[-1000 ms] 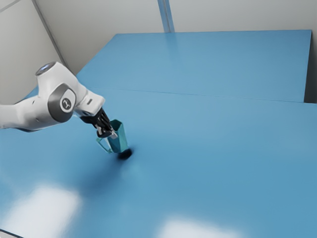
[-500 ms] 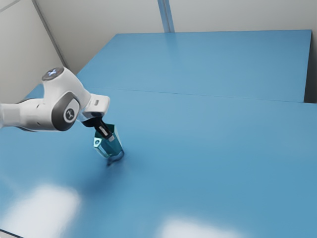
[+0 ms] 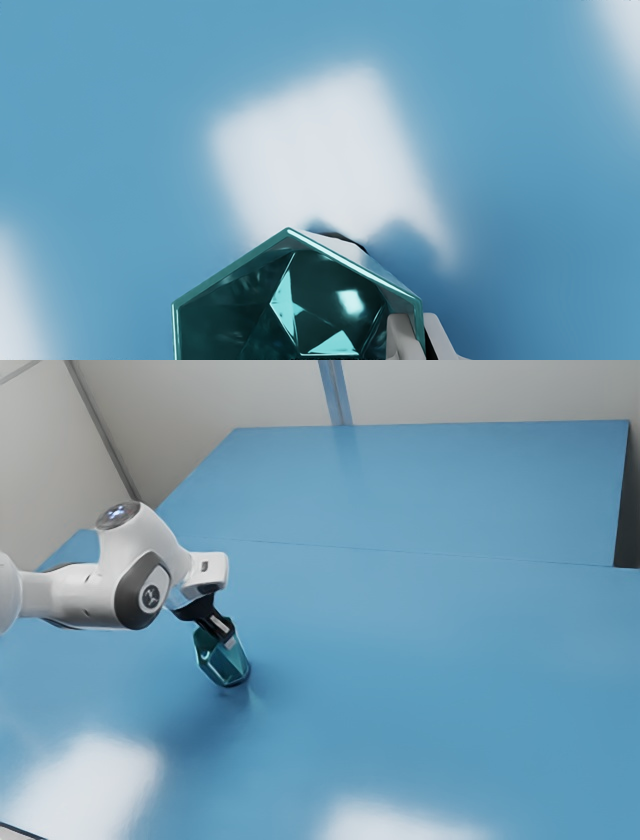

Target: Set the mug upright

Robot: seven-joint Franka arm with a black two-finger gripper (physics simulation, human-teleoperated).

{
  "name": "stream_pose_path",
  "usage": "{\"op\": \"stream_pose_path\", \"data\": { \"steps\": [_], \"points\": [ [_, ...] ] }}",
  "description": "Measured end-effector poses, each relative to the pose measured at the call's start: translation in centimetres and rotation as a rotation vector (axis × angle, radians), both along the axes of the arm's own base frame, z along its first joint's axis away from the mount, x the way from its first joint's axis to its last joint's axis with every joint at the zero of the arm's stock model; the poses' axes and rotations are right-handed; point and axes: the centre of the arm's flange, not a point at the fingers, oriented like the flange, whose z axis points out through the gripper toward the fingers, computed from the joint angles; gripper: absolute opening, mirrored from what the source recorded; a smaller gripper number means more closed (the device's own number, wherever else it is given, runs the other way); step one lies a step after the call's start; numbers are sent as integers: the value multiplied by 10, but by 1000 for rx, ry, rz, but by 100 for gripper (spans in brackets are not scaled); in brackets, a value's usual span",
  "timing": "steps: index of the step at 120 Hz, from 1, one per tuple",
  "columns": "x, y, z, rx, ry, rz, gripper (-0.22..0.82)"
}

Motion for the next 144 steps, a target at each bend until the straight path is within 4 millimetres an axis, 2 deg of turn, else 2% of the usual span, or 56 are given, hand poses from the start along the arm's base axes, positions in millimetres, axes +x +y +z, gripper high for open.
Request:
{"op": "stream_pose_path", "data": {
  "steps": [8,24,33,44,56,64,78,97,105,120,144],
  "points": [
    [0,-3,-2,-3,6,13,-11],
    [1,-6,-1,-10,8,37,17],
    [2,-12,3,-15,2,40,29],
    [3,-18,9,-22,-8,45,39],
    [7,-23,26,-34,-35,49,47],
    [18,-23,44,-35,-54,57,50],
    [52,-26,104,-26,-72,61,55],
    [74,-37,177,-5,-57,44,58],
    [80,-37,200,1,-35,43,58],
    [84,-33,230,10,9,47,59],
    [75,-27,236,11,86,57,60]
  ]
}}
